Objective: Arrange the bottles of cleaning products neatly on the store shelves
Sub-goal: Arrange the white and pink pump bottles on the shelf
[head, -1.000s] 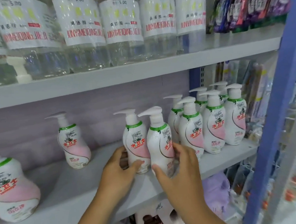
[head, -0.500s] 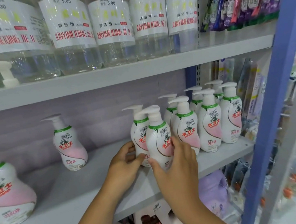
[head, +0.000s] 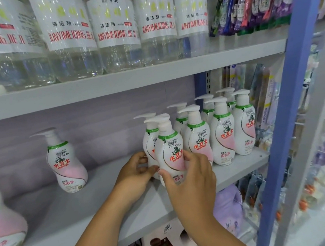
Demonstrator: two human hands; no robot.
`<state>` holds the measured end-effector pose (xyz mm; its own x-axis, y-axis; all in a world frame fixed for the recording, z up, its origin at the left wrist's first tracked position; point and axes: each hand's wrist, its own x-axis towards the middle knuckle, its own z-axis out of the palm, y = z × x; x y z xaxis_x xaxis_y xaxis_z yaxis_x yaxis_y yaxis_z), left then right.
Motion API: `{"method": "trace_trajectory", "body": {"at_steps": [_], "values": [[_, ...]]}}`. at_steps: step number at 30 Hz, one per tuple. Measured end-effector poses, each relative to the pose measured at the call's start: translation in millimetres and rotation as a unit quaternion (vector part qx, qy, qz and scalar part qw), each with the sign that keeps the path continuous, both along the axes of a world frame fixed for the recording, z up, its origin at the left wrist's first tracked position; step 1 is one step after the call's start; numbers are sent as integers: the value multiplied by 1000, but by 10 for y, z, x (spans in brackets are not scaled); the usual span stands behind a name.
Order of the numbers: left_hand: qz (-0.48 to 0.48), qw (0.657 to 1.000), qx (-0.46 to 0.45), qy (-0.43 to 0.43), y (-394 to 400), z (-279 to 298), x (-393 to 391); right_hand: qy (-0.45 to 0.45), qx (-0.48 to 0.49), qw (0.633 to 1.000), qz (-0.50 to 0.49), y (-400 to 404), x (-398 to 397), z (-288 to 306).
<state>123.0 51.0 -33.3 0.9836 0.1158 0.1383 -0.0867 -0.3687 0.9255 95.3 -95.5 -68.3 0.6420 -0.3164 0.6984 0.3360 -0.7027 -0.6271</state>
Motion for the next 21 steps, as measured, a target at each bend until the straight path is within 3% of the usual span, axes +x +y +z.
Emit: {"method": "trace_trajectory", "body": {"at_steps": [6, 12, 15, 18, 21], "values": [[13, 1000, -8, -16, -40, -72, 19, -5, 15, 1000, -1, 7, 35, -5], [19, 998, -53, -13, -38, -55, -73, -21, 71, 995, 67, -73, -134, 57], [112, 991, -50, -58, 93, 0, -345, -40, 109, 970, 215, 24, -402, 145], [259, 956, -61, -127, 351, 36, -766, 83, 140, 902, 399, 333, -431, 201], [394, 897, -35, -198, 713, 33, -1169, 183, 137, 870, 436, 836, -264, 237]]}}
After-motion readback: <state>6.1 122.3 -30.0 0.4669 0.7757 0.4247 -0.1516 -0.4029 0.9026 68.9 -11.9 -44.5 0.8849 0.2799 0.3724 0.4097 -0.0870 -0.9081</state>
